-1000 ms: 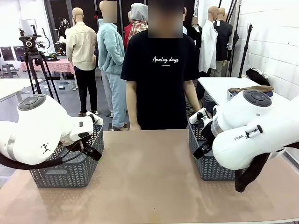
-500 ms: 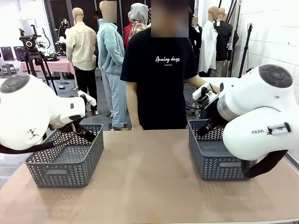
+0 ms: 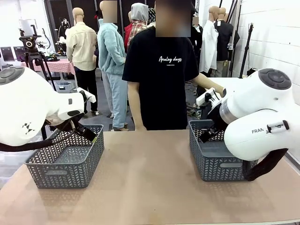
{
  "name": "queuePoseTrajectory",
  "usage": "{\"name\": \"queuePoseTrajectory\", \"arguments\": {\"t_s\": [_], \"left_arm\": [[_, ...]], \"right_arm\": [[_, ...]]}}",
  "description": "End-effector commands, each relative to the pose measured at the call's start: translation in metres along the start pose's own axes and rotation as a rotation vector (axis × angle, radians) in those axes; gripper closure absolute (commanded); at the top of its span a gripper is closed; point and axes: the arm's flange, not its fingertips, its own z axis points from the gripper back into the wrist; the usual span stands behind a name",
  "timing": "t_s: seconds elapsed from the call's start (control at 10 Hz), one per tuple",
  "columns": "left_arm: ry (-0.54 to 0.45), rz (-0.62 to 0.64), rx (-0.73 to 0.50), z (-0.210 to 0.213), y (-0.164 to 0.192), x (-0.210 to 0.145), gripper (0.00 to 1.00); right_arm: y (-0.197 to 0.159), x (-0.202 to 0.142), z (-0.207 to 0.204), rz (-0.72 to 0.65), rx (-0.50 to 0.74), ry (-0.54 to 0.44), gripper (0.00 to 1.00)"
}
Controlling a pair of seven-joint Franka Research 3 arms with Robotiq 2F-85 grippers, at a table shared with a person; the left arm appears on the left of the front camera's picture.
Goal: Sort the tops and bottoms.
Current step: Lift clothes from the center of the table with your left hand.
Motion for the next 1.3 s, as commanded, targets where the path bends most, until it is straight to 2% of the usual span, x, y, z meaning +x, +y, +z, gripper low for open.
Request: {"name": "queuePoseTrajectory", "arguments": {"t_s": [0.0, 0.3, 0.4, 1.2], "left_arm": [[0.040, -0.005, -0.053, -0.003, 0.001, -0.007, 0.00], [0.047, 0.007, -0.045, 0.000, 0.003, -0.007, 0.00], [0.057, -0.001, -0.026, -0.008, -0.005, -0.006, 0.00], [0.057, -0.001, -0.026, -0.008, -0.005, -0.006, 0.00]], "right_arm": [[0.001, -0.013, 0.008, -0.046, 0.052, 0.004, 0.00], [-0.003, -0.012, 0.015, -0.057, 0.040, -0.013, 0.00], [-0.001, 0.000, 0.001, -0.043, 0.026, -0.004, 0.00], [-0.001, 0.000, 0.001, -0.043, 0.026, -0.004, 0.00]]}}
